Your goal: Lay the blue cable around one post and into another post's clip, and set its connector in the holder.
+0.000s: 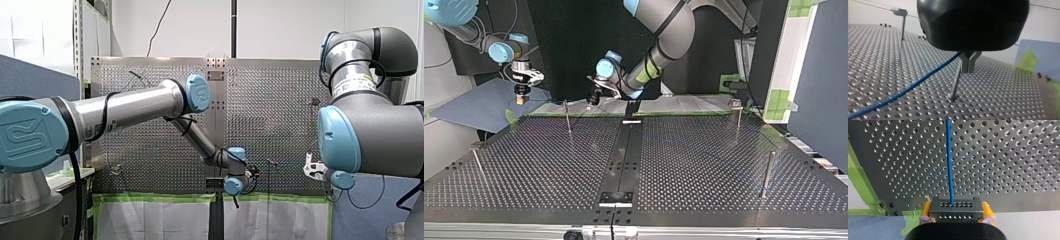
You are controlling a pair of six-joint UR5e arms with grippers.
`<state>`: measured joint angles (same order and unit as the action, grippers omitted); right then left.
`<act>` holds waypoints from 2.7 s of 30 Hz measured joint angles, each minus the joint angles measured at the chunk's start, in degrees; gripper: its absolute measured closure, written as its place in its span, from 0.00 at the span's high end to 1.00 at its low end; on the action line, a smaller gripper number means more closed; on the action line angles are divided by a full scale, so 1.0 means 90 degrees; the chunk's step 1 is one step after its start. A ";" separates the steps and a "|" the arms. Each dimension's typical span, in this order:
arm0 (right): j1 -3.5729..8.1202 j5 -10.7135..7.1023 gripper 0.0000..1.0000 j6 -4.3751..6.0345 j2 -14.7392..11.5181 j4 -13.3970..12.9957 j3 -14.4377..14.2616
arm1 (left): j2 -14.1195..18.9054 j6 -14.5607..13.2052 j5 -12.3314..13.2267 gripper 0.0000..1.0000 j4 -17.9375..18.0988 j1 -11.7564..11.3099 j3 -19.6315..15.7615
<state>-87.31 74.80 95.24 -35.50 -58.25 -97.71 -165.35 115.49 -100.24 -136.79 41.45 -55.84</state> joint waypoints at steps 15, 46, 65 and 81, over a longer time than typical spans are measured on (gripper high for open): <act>0.0025 0.0000 0.00 0.0014 0.0003 -0.0011 0.0100 | -0.0106 0.0151 0.0105 0.00 -0.0234 -0.0132 0.0269; 0.0073 -0.0005 0.00 0.0084 0.0019 0.0067 0.0546 | -0.0089 0.0285 0.0268 0.00 -0.0213 -0.0184 0.0393; 0.0133 0.0008 0.00 0.0135 0.0053 -0.0017 0.0615 | -0.0077 0.0409 0.0274 0.00 -0.0219 -0.0281 0.0479; 0.0134 -0.0001 0.00 0.0133 0.0072 0.0006 0.0617 | 0.0022 0.0275 0.0574 0.26 -0.0059 -0.0331 0.0199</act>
<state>-86.10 74.79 96.44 -34.85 -58.19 -92.15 -165.15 117.96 -95.07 -137.32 38.48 -54.04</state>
